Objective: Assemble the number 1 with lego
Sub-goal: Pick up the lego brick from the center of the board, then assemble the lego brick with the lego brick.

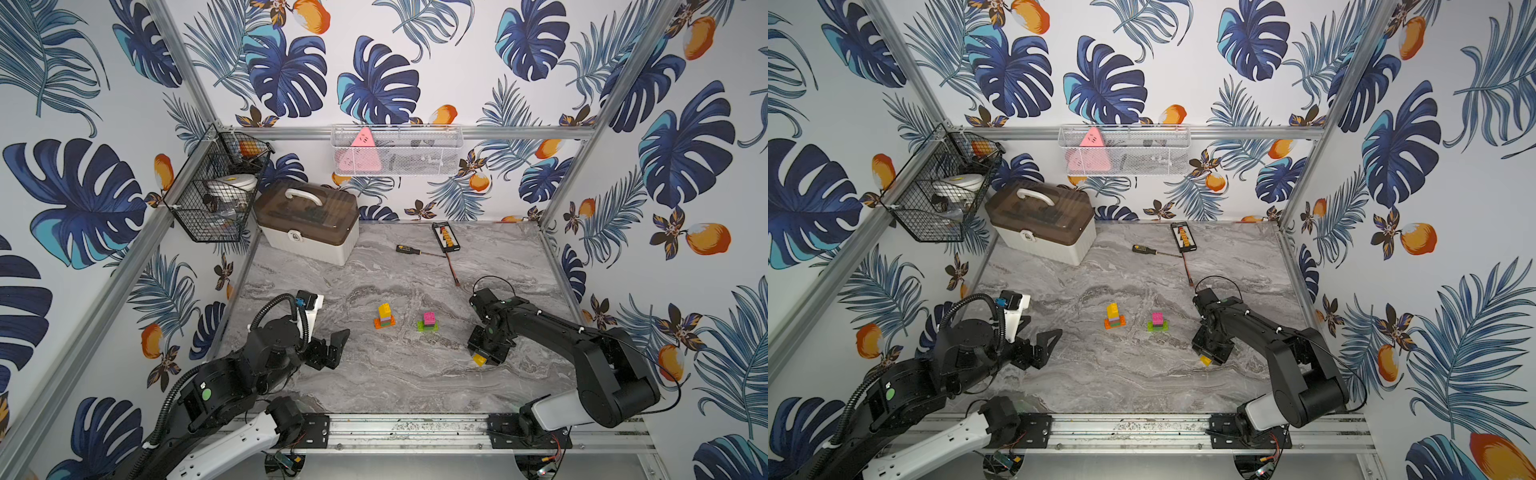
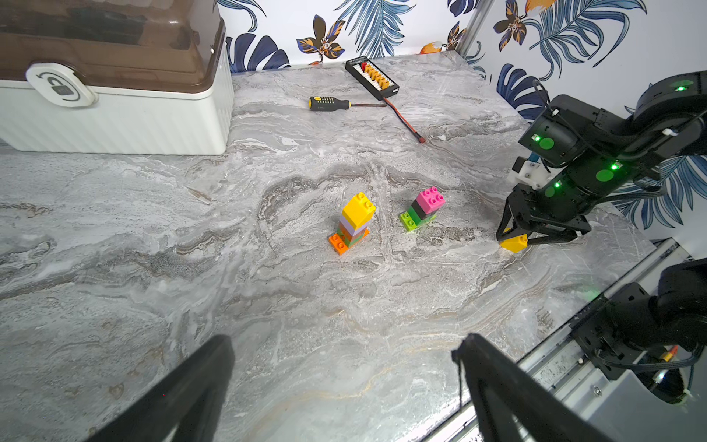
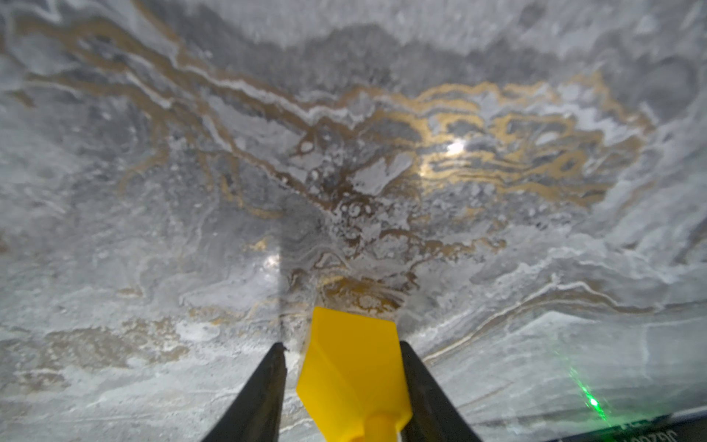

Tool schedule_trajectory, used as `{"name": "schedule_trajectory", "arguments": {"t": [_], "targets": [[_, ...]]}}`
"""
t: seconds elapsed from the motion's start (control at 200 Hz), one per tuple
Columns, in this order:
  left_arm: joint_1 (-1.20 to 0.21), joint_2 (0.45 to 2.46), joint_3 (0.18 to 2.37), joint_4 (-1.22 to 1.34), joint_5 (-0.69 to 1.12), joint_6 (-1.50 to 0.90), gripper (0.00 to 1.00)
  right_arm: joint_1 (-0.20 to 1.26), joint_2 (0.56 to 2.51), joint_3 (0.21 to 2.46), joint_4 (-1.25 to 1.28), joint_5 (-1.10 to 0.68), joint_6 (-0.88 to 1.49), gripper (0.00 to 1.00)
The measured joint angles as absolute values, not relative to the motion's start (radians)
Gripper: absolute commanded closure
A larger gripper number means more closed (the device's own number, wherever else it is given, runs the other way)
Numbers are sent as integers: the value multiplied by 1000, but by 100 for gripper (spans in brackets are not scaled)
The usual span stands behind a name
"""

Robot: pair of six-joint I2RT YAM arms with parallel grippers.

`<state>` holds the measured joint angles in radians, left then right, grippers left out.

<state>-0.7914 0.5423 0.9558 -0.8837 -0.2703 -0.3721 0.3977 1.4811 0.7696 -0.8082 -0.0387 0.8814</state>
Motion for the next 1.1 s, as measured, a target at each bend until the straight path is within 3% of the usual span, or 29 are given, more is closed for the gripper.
{"name": "schedule_trajectory", "arguments": {"t": [0.59,1.101], "targets": [[-791,533,956,-884,-286,-373,2,424,1509,793,-803,-25,764,68],[-791,536,956,-885,-295,-376,2,627,1523,1119,-878,36,407,76]]}}
